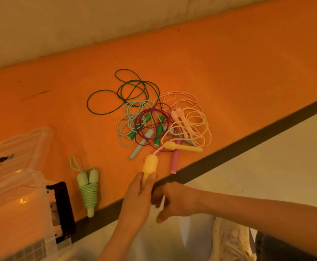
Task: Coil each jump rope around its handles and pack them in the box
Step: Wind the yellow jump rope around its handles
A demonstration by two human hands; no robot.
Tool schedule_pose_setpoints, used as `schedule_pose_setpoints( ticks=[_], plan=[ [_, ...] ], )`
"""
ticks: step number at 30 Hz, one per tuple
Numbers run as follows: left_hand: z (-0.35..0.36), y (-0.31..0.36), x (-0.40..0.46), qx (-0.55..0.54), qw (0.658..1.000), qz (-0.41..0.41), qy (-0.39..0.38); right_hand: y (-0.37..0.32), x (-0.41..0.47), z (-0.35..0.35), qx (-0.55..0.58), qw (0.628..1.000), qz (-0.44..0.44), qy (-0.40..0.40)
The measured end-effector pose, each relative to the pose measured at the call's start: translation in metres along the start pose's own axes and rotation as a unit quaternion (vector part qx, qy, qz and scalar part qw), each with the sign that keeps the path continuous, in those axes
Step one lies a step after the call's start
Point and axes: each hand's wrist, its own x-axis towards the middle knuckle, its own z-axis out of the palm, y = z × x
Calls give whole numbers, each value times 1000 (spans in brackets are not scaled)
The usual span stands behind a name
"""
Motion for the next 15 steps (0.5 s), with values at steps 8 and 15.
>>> schedule_pose_setpoints(
  ticks=[8, 15],
  plan=[
    [-3, 32, -21, -152, 987, 49, 4, 89, 68, -43, -246, 899, 168, 321],
    [-15, 52, -27, -229, 971, 66, -21, 114, 72, -39, -234, 896, 291, 242]
  ],
)
